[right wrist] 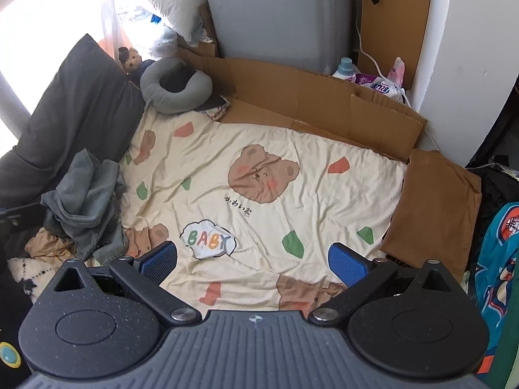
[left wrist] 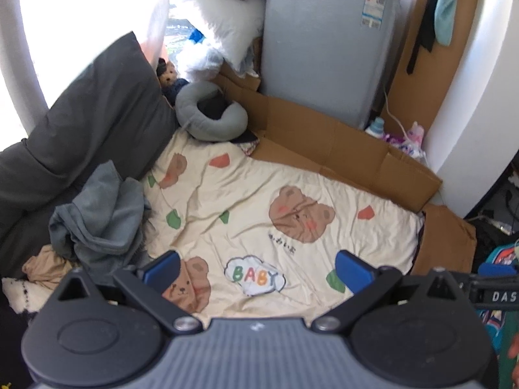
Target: Fold clothes
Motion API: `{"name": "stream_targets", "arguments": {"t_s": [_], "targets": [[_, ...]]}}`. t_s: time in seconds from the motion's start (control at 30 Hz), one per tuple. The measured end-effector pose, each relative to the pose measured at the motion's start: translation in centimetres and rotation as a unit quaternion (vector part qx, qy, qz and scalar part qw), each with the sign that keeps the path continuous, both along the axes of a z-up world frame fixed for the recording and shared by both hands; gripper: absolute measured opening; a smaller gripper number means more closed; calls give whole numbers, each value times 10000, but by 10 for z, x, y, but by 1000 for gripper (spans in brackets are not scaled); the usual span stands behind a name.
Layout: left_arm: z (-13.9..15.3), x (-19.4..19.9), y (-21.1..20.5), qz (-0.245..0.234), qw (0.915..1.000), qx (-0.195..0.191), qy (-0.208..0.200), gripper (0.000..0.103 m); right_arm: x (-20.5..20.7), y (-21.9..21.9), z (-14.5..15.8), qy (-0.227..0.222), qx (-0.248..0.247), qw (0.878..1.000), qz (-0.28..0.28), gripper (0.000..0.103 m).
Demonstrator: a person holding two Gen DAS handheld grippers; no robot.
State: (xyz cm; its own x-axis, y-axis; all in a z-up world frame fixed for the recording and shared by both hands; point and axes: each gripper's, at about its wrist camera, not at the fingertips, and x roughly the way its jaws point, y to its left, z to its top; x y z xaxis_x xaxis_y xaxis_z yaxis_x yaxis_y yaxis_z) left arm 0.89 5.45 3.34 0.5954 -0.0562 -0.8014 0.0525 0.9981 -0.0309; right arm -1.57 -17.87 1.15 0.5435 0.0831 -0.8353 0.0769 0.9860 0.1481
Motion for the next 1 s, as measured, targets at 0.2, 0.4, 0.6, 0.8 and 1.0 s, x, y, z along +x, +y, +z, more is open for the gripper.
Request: {"name": "stream_targets", "arguments": {"t_s": [0.2, 0.4, 0.6, 0.8, 1.0], "targets": [[-40, -1, -9, 198, 9994, 95, 255, 103, 1, 4, -20, 109, -20, 9999, -7, 102], [-56, 1, -9, 297, 9992, 100, 268, 103, 3, 11, -34, 132, -134, 9998, 96, 102], [-59, 1, -17, 291, 9992, 92, 254, 103, 3, 10, -41, 224, -263, 9994, 85, 102], [-69, 2, -31, 89, 9991, 275, 311, 103, 0, 6, -46, 213, -198, 9996, 13, 102], [-79, 5, -36, 104, 9983, 410, 400, 103, 0, 2, -50, 229, -199, 9995, -93, 102]]}}
